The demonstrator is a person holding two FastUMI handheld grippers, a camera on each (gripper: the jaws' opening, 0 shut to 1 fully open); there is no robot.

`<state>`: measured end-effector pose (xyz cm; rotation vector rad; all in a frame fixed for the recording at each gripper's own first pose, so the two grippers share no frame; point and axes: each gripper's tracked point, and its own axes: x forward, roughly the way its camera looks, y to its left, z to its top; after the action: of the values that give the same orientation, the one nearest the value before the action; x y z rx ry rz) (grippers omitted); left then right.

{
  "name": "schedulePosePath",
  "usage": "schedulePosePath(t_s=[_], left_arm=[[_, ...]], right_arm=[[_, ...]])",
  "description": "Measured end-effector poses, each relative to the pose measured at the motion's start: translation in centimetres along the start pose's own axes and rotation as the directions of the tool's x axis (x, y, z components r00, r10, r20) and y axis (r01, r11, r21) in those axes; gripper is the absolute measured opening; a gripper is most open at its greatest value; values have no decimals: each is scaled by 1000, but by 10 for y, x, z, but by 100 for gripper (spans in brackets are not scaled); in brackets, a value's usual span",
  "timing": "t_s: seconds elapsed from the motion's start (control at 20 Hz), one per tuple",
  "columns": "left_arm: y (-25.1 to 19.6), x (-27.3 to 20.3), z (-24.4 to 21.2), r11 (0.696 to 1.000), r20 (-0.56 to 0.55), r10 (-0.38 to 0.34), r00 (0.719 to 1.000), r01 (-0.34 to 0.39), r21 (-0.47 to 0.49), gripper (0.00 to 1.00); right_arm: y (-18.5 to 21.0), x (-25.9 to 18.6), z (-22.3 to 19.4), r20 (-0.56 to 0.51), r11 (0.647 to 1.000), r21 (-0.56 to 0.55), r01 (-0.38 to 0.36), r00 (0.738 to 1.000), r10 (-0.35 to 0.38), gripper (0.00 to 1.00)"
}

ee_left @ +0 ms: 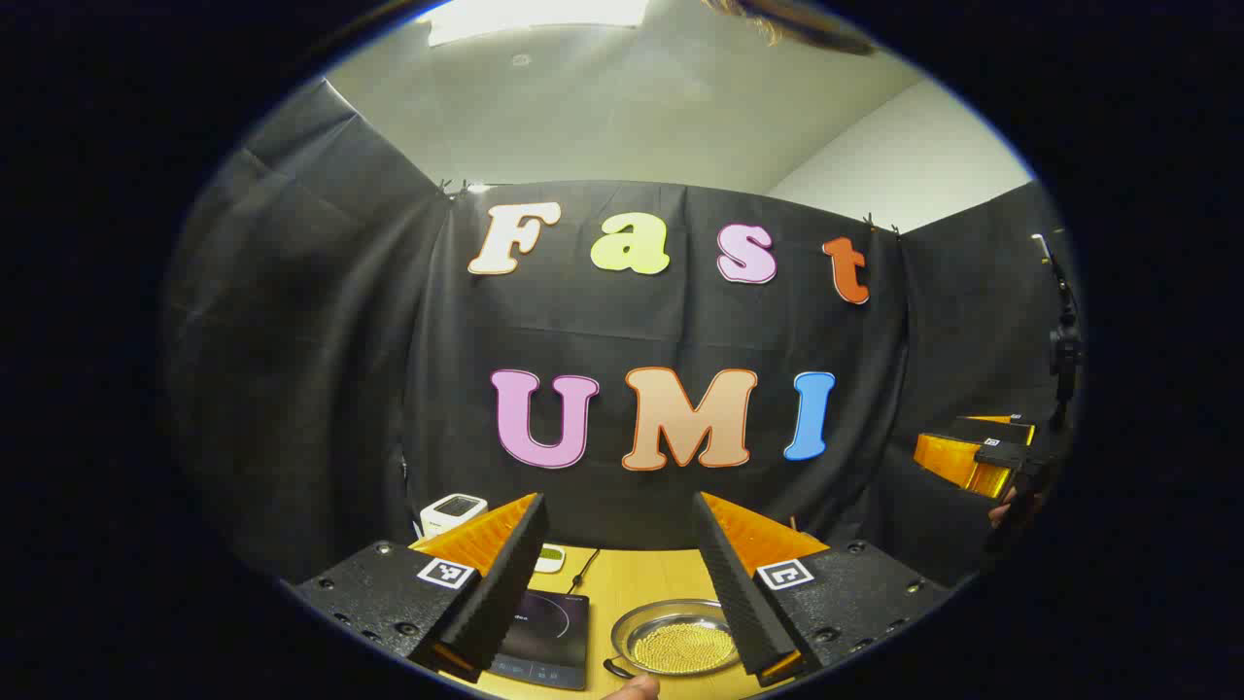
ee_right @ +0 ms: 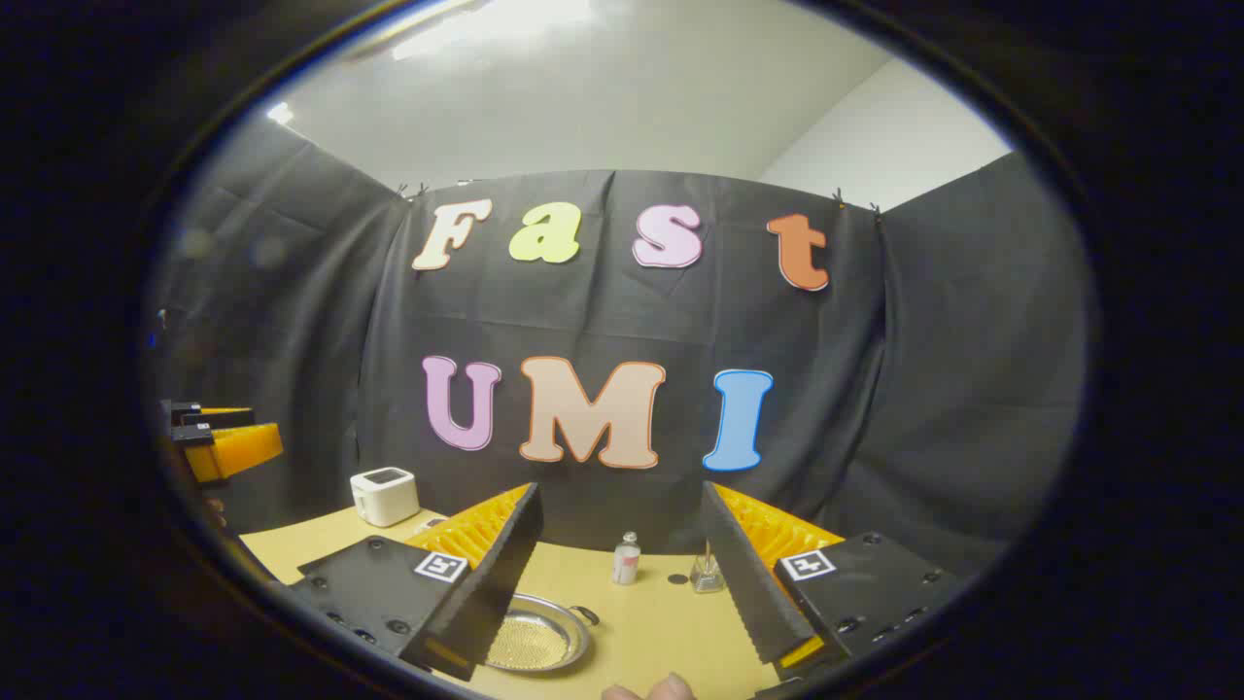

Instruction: First push the handle of the pot to place it horizontally, then grasp the pot with both hands and set it on the induction cooktop.

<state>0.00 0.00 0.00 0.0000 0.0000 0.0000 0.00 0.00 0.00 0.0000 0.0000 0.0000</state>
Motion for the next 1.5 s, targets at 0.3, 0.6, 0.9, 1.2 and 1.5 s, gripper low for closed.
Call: schedulePosePath(t_s=[0.3, 0.6, 0.9, 1.2, 1.5], left_arm=[[4, 1, 1, 1000, 5, -22, 1000, 22, 5, 85], [18, 1, 1, 999, 7, -33, 999, 33, 0, 85], [31, 0, -2, 999, 8, -46, 999, 46, -9, 90], [40, 3, -4, 999, 0, -37, 999, 37, -11, 90], [42, 15, -15, 1000, -27, -2, 1000, 2, -30, 90]], right_arm=[[11, 1, 2, 6, 1000, -7, -4, 1000, 4, 100], [22, 3, 3, 3, 1000, -4, 7, 1000, -7, 100], [41, 4, -4, -11, 1000, -6, 8, 1000, -8, 99], [53, 11, -19, -50, 1000, 8, -4, 999, 4, 72], [41, 26, -59, -157, 1000, 6, 2, 988, -1, 11]])
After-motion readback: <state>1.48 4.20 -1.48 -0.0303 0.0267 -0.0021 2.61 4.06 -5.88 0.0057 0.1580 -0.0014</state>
